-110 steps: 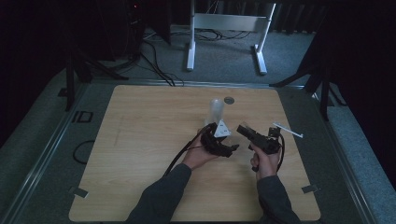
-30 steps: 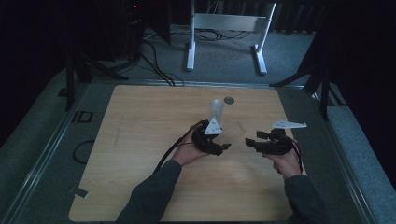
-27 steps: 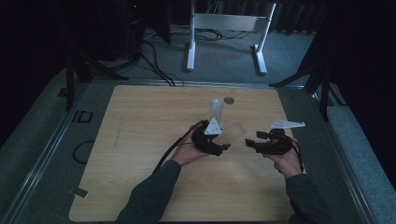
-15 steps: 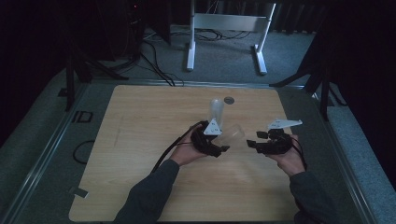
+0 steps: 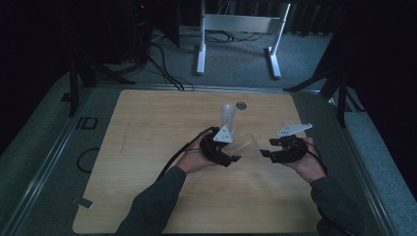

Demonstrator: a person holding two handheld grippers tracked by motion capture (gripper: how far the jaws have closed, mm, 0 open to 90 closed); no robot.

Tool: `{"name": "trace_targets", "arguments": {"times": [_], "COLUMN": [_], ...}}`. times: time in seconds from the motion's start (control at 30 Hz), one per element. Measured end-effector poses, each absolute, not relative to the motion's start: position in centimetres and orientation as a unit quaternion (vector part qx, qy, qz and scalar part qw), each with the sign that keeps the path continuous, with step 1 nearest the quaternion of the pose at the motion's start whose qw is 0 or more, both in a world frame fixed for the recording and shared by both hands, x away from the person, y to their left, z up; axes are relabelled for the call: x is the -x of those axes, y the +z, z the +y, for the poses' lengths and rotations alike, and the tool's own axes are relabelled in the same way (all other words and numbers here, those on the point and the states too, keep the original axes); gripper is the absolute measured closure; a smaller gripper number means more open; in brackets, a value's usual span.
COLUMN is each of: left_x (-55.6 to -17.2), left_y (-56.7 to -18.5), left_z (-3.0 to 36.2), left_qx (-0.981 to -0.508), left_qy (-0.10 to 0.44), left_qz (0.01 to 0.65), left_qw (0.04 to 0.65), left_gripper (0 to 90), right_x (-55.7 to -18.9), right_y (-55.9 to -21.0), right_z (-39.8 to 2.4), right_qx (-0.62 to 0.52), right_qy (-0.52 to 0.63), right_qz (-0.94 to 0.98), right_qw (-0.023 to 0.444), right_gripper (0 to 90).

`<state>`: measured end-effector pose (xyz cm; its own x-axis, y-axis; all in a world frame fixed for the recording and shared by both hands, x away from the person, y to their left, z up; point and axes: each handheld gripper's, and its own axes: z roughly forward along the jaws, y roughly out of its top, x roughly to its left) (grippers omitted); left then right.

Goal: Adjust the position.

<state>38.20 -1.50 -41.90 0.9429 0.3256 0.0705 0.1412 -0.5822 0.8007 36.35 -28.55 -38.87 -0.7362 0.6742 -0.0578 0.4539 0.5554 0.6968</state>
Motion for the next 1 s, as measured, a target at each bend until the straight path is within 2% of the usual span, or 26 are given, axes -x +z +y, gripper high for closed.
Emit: {"name": "trace_targets", "arguments": {"times": [1.0], "left_x": [-38.1], "left_y": [-40.7], "left_z": [-1.5], "left_qx": [-0.920], "left_qy": [0.081], "left_qz": [0.073], "left_qw": [0.377], "left_gripper": [31.6], "right_x": [-36.4], "right_y": [-38.0], "right_z": [-27.0], "right_qx": [-0.251], "right_qy": [0.262], "right_qz": [0.919], "right_qw": [0.154], "right_gripper": [40.5]}}
